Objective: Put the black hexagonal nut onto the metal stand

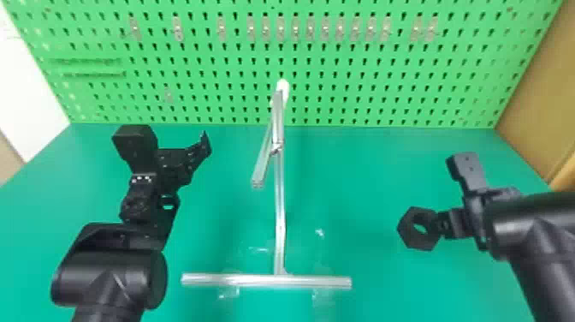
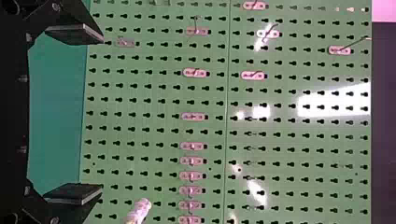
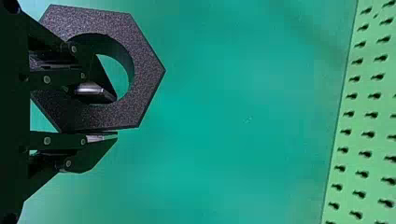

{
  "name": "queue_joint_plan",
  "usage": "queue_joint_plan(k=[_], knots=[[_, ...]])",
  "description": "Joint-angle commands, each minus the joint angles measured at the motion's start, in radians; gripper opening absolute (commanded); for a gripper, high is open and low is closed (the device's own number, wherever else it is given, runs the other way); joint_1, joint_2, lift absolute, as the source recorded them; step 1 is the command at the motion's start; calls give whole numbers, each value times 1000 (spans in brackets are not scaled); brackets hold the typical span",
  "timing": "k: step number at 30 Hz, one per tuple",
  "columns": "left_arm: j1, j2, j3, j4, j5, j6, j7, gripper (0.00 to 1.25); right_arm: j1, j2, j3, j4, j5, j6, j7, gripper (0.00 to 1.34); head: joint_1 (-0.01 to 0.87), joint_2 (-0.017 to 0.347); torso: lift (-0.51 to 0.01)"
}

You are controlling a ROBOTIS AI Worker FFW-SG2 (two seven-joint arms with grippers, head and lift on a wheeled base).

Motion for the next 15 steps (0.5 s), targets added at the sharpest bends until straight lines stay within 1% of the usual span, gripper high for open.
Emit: queue_joint_plan(k=[1, 4, 6, 10, 13, 15], knots=[[0, 0, 0, 0, 0, 0, 0, 1092, -31, -13, 36, -73, 40, 82, 41, 203, 693, 81, -1], [0, 0, 2, 0, 0, 0, 0, 1092, -55, -20, 57, -114, 70, 125, 90, 203, 693, 81, -1], [0, 0, 0, 0, 0, 0, 0, 1092, -74, -27, 71, -140, 75, 151, 117, 203, 693, 81, -1], [0, 0, 0, 0, -3, 0, 0, 1092, -117, -42, 108, -186, 79, 220, 150, 204, 693, 81, -1], [0, 0, 0, 0, -3, 0, 0, 1092, -155, -59, 134, -206, 64, 254, 165, 204, 693, 81, -1], [0, 0, 0, 0, -3, 2, 0, 1092, -192, -74, 151, -208, 29, 270, 168, 204, 693, 81, -1]])
